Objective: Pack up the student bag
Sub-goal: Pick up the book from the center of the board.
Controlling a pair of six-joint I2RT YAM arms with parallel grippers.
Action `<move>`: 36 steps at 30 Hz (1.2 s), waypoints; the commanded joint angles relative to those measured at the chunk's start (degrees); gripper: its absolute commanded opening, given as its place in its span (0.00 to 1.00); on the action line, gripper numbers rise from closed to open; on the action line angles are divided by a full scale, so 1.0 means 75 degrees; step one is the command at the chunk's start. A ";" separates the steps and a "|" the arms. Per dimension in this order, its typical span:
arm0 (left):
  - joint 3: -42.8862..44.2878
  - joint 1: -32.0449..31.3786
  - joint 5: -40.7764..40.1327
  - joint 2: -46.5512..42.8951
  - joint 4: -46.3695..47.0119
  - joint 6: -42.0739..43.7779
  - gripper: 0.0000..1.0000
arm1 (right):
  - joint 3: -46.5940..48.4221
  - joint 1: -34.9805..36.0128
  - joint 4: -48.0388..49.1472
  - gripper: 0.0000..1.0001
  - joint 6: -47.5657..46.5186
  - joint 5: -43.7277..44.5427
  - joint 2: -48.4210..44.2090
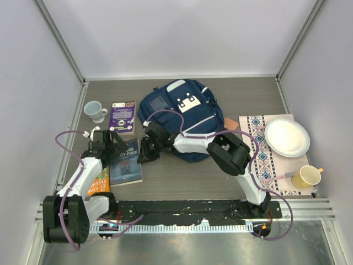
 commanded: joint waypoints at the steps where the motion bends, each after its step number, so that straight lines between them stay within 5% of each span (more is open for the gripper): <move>1: -0.0496 0.0018 0.1186 0.0361 0.0389 -0.0125 1.00 | 0.0217 0.0033 0.0291 0.23 -0.0017 0.0072 -0.0194; 9: -0.0625 0.0018 0.1550 0.0525 0.0624 -0.0101 0.98 | 0.0100 0.0045 0.0431 0.01 -0.0029 0.0037 -0.0230; 36: -0.0086 0.0018 0.0331 -0.0917 -0.0606 0.0110 1.00 | -0.1459 -0.0190 0.0103 0.01 -0.0298 0.1362 -0.1414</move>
